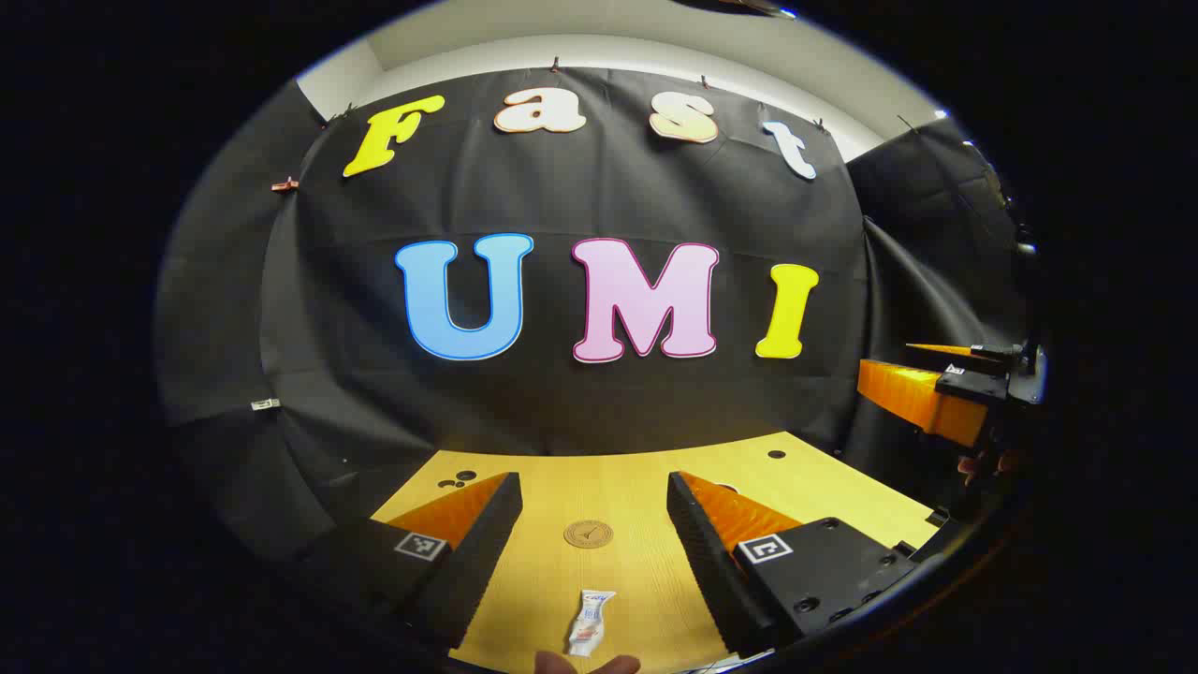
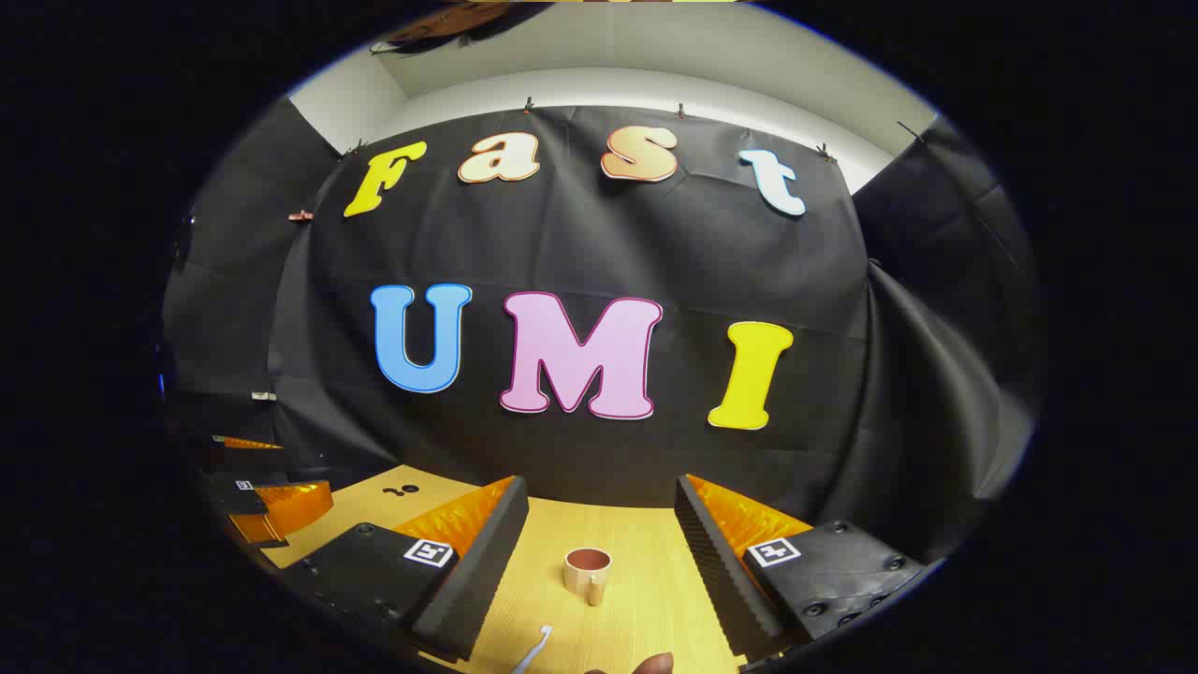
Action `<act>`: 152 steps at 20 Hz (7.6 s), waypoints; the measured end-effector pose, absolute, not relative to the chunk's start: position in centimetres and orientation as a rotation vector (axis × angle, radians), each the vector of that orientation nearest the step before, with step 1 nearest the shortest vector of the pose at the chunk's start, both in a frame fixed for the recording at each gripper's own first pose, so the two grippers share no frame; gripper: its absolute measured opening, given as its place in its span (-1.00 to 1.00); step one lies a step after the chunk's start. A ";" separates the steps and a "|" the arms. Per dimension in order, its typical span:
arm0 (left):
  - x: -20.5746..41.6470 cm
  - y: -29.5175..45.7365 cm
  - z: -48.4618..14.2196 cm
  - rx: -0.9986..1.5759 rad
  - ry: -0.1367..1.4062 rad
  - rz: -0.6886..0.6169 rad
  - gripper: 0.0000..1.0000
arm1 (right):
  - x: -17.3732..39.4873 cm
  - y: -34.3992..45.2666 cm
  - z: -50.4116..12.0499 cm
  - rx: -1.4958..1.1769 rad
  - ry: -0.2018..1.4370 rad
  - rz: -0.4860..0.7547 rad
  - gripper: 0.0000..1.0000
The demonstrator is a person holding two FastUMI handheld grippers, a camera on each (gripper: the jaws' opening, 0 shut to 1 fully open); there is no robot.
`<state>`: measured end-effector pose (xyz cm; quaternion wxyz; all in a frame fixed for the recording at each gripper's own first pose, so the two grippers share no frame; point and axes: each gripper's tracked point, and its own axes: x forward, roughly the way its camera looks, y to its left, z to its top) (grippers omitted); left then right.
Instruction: Put the toothbrush and toothpaste on the desktop into the cup, then pick up the cup and place it on the coaster on the desktop.
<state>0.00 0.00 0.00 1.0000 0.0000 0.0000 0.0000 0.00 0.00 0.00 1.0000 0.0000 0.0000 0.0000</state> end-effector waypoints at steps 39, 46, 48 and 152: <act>9.5 0.6 -26.4 -0.045 0.611 -0.068 0.96 | 1.7 -1.8 -8.6 -0.023 0.215 -0.030 0.93; 9.4 1.1 -33.3 -0.009 0.804 -0.100 0.93 | 2.0 -3.1 -11.3 -0.011 0.280 -0.059 0.94; 9.2 1.3 -34.1 -0.009 0.831 -0.101 0.89 | 2.0 -3.2 -12.0 -0.005 0.296 -0.062 0.94; 33.9 -19.8 -18.7 -0.337 -0.052 -0.381 -0.43 | 13.5 -7.9 -24.9 0.493 0.352 0.101 -0.90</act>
